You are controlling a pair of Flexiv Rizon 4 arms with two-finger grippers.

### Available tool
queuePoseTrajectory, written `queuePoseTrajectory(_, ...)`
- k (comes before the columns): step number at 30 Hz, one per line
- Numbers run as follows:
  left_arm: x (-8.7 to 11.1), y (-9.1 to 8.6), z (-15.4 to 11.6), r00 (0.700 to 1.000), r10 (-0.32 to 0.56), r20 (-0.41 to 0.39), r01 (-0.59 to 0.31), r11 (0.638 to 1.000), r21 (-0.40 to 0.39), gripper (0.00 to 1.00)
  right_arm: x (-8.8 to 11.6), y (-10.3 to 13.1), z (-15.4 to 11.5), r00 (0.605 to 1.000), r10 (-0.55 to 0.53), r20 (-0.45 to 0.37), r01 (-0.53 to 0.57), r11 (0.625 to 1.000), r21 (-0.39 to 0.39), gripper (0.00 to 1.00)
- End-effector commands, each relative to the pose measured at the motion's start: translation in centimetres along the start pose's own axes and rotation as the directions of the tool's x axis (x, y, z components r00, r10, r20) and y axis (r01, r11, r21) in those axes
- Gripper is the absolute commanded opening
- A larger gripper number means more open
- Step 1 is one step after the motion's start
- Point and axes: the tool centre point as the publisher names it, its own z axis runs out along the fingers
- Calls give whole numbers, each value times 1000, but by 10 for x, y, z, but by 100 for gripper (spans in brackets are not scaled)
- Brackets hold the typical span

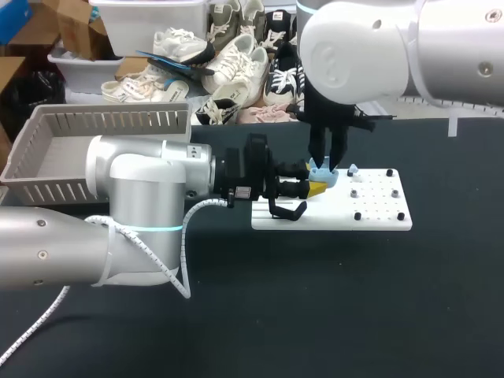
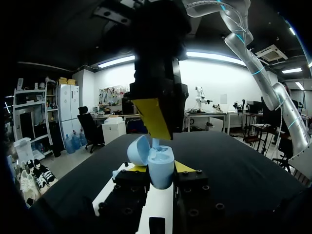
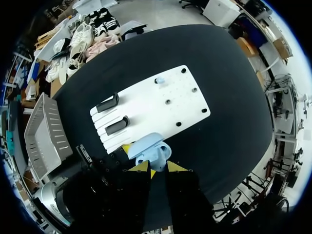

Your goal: Pick up each earbud case from the left stands, insert the matching earbuds, close the lid, and place the case in the box.

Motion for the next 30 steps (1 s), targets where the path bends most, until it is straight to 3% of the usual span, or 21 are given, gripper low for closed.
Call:
queuePoseTrajectory(1, 0, -1, 0, 1000, 1, 2, -1, 1000, -5, 0, 2, -3, 0, 1000, 4, 2, -4, 1000, -4, 0)
queuePoseTrajectory(30, 0, -1, 0, 1000, 1, 2, -1, 1000, -5, 0, 0, -7, 3, 1000, 20, -8, -20, 1000, -13, 0)
